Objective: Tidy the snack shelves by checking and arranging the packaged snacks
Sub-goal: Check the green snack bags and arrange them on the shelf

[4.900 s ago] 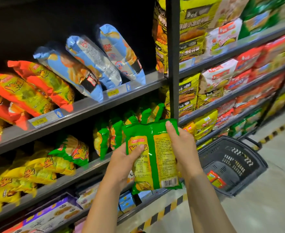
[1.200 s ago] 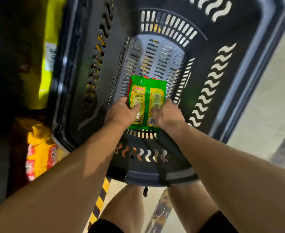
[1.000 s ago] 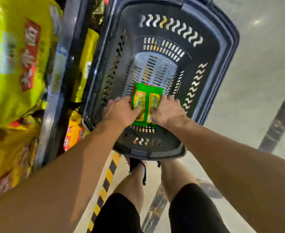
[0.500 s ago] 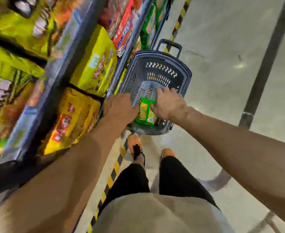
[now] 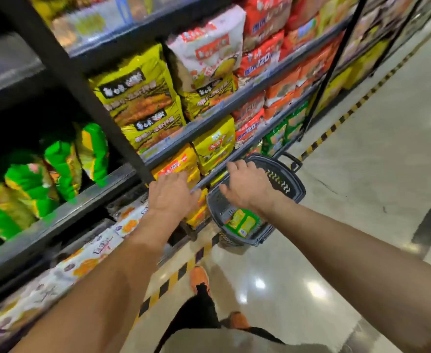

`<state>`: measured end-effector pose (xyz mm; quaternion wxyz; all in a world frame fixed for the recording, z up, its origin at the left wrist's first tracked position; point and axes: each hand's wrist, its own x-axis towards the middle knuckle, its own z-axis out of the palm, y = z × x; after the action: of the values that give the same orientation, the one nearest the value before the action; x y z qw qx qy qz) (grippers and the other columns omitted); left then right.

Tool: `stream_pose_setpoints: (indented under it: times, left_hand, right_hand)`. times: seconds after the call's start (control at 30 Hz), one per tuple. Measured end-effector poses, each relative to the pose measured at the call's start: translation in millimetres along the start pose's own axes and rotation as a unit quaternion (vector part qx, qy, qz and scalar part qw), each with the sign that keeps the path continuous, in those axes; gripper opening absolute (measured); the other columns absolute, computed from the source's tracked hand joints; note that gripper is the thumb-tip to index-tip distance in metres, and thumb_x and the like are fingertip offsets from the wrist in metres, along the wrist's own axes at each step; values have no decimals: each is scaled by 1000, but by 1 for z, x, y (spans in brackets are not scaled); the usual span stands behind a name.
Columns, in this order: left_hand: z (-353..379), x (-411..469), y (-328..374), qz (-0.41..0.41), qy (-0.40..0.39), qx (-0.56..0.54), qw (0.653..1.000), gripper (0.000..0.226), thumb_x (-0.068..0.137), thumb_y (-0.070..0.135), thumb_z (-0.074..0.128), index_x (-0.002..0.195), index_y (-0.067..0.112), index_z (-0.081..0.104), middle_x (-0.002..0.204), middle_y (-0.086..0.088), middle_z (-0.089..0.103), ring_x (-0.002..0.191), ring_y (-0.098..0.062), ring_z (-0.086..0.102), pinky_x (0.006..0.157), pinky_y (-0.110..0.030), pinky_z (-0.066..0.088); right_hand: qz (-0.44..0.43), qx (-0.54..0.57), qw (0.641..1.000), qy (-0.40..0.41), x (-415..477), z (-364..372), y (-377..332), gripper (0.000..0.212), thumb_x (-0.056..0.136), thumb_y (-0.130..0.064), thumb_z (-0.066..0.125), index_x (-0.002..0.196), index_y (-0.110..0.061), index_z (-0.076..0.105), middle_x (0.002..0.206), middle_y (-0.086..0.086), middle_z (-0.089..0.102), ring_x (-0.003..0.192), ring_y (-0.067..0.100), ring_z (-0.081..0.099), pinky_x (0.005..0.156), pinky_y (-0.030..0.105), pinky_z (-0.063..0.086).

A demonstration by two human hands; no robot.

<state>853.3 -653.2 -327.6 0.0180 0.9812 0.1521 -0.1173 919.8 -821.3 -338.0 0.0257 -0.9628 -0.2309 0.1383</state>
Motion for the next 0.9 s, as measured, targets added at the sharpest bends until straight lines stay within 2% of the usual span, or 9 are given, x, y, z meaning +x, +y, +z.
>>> stream_pose_setpoints:
  times: [0.07,0.17,0.33,0.5,0.73,0.9]
  left_hand:
    - [-16,-29,-19,-35,18,-9,999,51,99,59,56,128,16,60,129,-12,67,123,-38,58,97,-47,47]
    - [-38,-68,-52,-77,56,-18,995,55,99,59,55,136,19,58,135,-12,65,126,-38,57,100,-46,47]
    - [-68,-131,-115,-144,107,-34,983,58,99,58,53,140,16,56,136,-12,64,127,-37,57,101,-46,46]
    - [-79,-204,-190,-204,141,-50,968,56,100,58,51,139,17,55,133,-10,66,125,-36,59,97,-46,48]
    - [-65,-296,-280,-257,149,-84,951,63,102,58,51,150,19,47,144,-7,59,134,-33,53,104,-45,45]
    - [-49,-326,-315,-263,158,-112,945,67,103,56,48,157,18,40,155,-5,52,141,-30,49,111,-44,41]
  right_hand:
    - [-37,-16,999,21,-16,-19,-25,60,104,-54,47,146,-10,42,148,17,49,136,39,46,107,52,43]
    - [-99,-26,993,55,-34,-46,-68,60,104,-54,47,144,-9,43,146,17,51,136,40,48,106,53,46]
    - [-181,-32,978,97,-62,-78,-152,68,104,-55,47,153,-10,36,150,16,47,138,40,45,108,52,43]
    - [-249,-42,957,140,-103,-92,-245,63,102,-54,50,147,-10,42,146,15,51,133,40,48,105,52,44]
    - [-300,-48,943,134,-164,-77,-354,63,103,-53,49,149,-10,41,150,15,48,136,39,46,107,51,43]
    - [-313,-59,940,122,-183,-64,-398,68,104,-54,47,155,-11,35,153,15,46,138,39,45,108,51,43]
